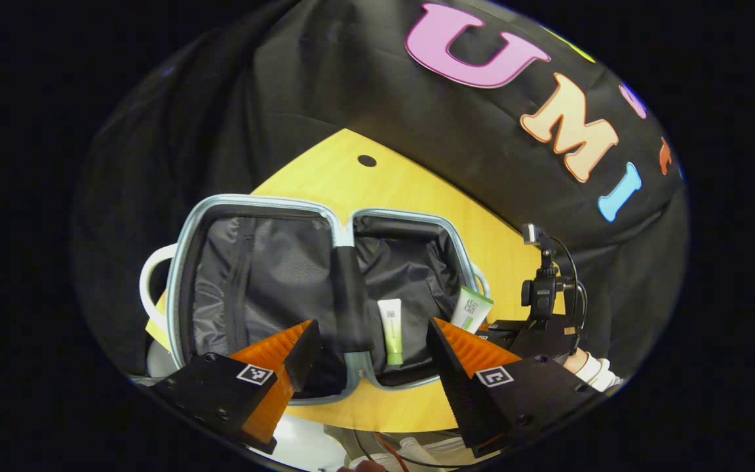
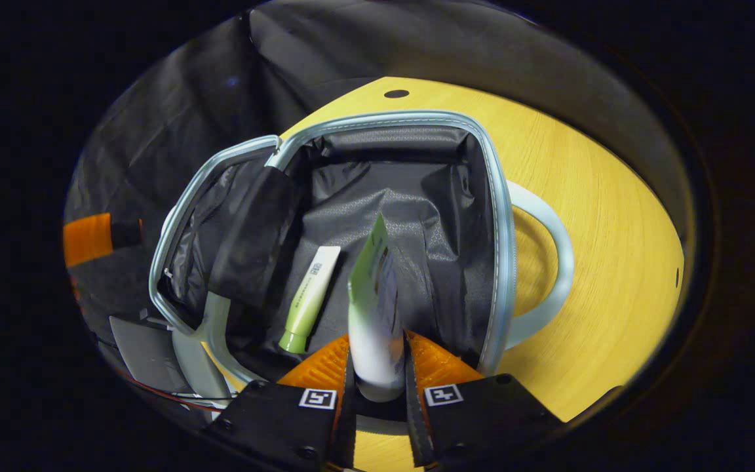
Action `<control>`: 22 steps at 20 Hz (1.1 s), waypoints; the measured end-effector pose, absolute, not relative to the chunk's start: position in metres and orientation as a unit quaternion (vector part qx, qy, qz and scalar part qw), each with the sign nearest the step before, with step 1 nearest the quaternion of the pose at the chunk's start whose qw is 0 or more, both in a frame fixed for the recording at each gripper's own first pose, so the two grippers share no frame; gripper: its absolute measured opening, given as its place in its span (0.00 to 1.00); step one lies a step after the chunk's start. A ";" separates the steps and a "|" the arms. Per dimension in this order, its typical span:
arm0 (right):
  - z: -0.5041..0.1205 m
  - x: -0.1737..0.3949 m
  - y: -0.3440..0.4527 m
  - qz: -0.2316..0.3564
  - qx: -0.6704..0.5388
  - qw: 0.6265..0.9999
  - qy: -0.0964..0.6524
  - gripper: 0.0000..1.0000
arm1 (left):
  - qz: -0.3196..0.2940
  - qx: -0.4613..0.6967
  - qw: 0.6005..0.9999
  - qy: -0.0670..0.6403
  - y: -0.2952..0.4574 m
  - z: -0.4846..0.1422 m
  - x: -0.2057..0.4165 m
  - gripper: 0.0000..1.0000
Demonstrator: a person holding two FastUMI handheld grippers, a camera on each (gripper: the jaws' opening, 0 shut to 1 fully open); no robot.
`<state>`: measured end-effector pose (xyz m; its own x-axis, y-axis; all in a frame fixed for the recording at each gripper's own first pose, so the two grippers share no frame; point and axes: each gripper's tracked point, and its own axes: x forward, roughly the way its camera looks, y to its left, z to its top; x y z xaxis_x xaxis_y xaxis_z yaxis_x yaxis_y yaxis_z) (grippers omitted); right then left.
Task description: First open the suitcase, pack the skin care products into it, and then close the suitcase.
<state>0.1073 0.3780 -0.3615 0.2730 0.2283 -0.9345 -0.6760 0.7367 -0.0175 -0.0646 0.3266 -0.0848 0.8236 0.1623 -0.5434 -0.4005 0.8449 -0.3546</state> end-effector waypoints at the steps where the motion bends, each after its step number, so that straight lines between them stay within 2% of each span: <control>1: -0.360 0.108 0.380 0.297 -0.212 0.770 0.524 0.33 | 0.160 -0.237 0.925 0.251 0.332 -0.082 -0.069 0.96; 2: -0.356 0.108 0.384 0.302 -0.204 0.772 0.521 0.37 | 0.167 -0.241 0.924 0.245 0.339 -0.078 -0.074 0.96; 6: -0.330 0.113 0.398 0.316 -0.152 0.792 0.499 0.75 | 0.196 -0.256 0.919 0.227 0.372 -0.073 -0.093 0.96; 7: -0.322 0.116 0.403 0.323 -0.140 0.802 0.482 0.81 | 0.209 -0.258 0.917 0.221 0.384 -0.070 -0.101 0.96; 8: -0.306 0.119 0.406 0.331 -0.125 0.814 0.462 0.99 | 0.222 -0.260 0.914 0.217 0.398 -0.070 -0.110 0.96; 12: -0.244 0.137 0.396 0.336 -0.087 0.867 0.357 0.98 | 0.280 -0.271 0.898 0.206 0.458 -0.083 -0.147 0.96; 15: -0.200 0.142 0.375 0.330 -0.067 0.894 0.295 0.98 | 0.322 -0.281 0.881 0.202 0.499 -0.099 -0.170 0.96; 22: -0.145 0.133 0.328 0.291 0.006 0.928 0.231 0.98 | 0.344 -0.315 0.856 0.221 0.554 -0.166 -0.180 0.95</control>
<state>0.1333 0.3277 -0.1449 0.7239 0.5436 -0.4248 -0.5378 0.8303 0.1460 -0.1804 0.5539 -0.1663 0.6659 0.4489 -0.5959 -0.7281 0.5652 -0.3879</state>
